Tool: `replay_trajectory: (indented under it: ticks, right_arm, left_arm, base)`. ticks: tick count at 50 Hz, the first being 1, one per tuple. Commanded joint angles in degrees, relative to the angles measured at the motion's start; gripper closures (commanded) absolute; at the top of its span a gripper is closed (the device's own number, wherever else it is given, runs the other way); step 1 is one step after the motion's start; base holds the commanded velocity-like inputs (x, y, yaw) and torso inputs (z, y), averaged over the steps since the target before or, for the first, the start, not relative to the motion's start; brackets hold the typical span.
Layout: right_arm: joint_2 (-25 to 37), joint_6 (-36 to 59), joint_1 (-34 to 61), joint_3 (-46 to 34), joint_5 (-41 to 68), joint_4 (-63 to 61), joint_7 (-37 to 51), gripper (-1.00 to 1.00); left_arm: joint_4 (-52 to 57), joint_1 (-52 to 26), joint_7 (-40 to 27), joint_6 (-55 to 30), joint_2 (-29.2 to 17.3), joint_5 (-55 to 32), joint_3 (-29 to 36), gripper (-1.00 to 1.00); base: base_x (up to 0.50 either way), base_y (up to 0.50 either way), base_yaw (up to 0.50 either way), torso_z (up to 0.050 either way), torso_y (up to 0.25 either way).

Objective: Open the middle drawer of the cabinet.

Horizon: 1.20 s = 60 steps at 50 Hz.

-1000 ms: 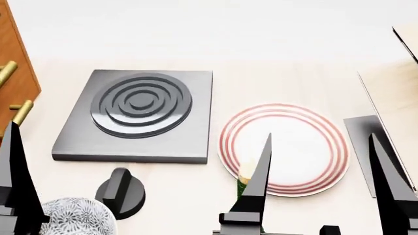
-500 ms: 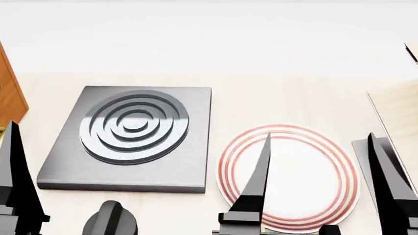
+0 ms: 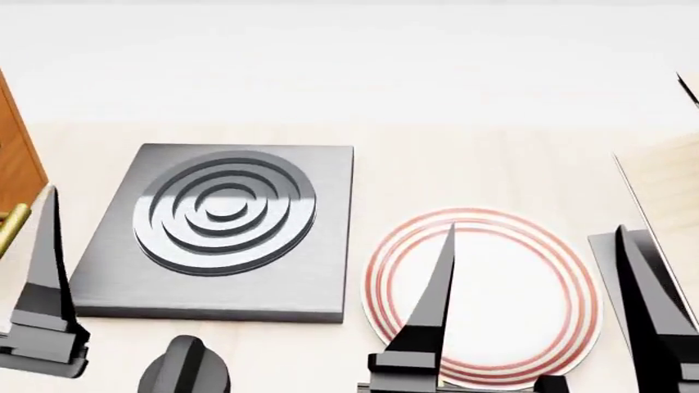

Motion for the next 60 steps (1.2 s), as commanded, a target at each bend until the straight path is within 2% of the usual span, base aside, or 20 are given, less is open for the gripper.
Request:
replay_trajectory:
  ticks: [1, 16, 31, 47, 60]
  right_arm:
    - [0.2, -0.5, -0.1, -0.7, -0.1, 0.4, 0.0, -1.0]
    - [0.6, -1.5, -0.7, -1.1, -0.3, 1.4, -0.5, -1.0]
    - [0.4, -1.9, -0.8, -1.7, -0.4, 2.5, -0.9, -1.0]
    - [0.3, -2.2, -0.9, -2.1, -0.7, 3.3, -1.2, -1.0]
    - [0.0, -2.3, -1.1, -2.5, -1.1, 4.1, -1.5, -1.0]
  left_arm:
    - [-5.0, -5.9, 4.8, -3.0, -4.8, 6.3, 5.6, -1.0]
    - [-14.8, -13.9, 12.7, -6.9, -8.4, 17.0, 17.5, -1.0]
    - [-29.9, -23.2, 20.8, -6.9, -6.8, 25.4, 27.6, -1.0]
    - [-45.0, -28.1, 23.0, -5.1, -4.2, 27.3, 29.8, -1.0]
    - [-51.6, -29.6, 23.1, -3.2, -2.7, 28.0, 30.8, -1.0]
  base:
    - [0.0, 0.0, 0.0, 0.0, 0.0]
    - [0.0, 0.0, 0.0, 0.0, 0.0]
    - [0.0, 0.0, 0.0, 0.0, 0.0]
    - [0.0, 0.0, 0.0, 0.0, 0.0]
    - [0.0, 0.0, 0.0, 0.0, 0.0]
